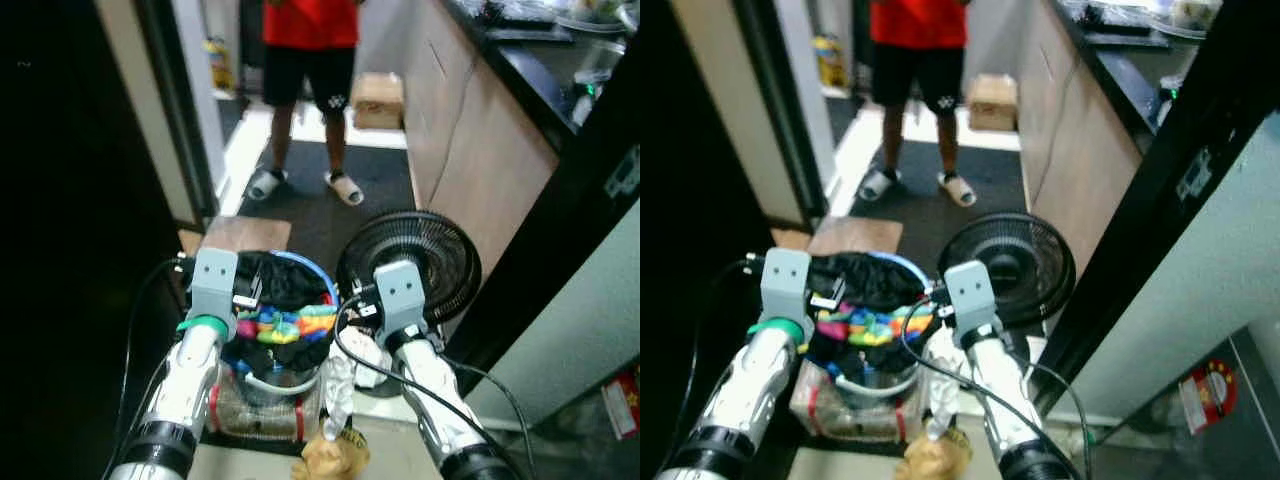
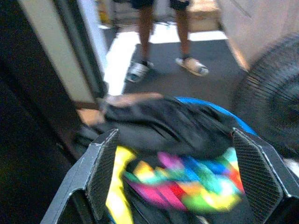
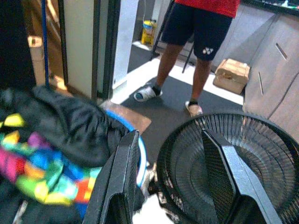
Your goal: Clothes washing
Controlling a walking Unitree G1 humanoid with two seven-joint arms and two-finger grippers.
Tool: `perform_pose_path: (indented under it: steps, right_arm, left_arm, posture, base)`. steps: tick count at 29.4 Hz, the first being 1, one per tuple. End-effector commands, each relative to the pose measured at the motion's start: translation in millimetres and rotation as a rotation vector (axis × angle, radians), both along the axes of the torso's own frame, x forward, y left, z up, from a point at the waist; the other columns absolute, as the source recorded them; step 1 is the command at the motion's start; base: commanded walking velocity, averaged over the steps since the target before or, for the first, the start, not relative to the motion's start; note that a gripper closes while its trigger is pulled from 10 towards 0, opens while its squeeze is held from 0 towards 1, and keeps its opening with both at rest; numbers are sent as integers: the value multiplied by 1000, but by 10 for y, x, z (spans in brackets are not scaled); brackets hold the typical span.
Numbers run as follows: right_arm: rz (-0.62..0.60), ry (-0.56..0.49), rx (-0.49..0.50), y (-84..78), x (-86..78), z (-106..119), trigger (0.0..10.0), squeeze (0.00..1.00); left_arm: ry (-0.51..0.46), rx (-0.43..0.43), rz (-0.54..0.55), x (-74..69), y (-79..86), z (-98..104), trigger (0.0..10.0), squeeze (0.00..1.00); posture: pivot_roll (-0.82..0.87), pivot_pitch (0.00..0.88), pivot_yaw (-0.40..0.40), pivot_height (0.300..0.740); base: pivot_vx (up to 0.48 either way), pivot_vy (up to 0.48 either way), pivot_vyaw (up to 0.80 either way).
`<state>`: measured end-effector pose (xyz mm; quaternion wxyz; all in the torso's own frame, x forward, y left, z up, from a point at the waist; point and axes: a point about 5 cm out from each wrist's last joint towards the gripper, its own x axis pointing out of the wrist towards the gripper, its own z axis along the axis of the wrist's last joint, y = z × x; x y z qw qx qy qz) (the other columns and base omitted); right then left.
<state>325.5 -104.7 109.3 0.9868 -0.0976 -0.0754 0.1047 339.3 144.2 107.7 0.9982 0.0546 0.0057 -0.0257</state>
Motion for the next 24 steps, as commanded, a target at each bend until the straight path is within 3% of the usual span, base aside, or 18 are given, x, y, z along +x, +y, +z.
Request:
perform_pose_path:
  steps: [1,11,15,24]
  right_arm:
    - [-4,11,16,0,-20,-38,10000,0]
    - [1,8,23,-23,-19,-28,10000,0]
    - [8,8,22,-16,-21,-30,10000,0]
    - [17,9,21,4,-25,-32,10000,0]
  left_arm:
    - [12,2,0,-11,6,-25,10000,0]
    - [13,3,-3,-8,-10,-25,10000,0]
    - [1,15,-1,-4,-16,-13,10000,0]
    - [-7,22,0,7,-30,5,10000,0]
  posture:
    - [51,0,-1,740]
    - [45,0,1,740]
    - [45,0,0,740]
    - [45,0,0,740]
  base:
    - [-364,0,0]
    - [-351,0,0]
    - [0,0,0]
    - [357,0,0]
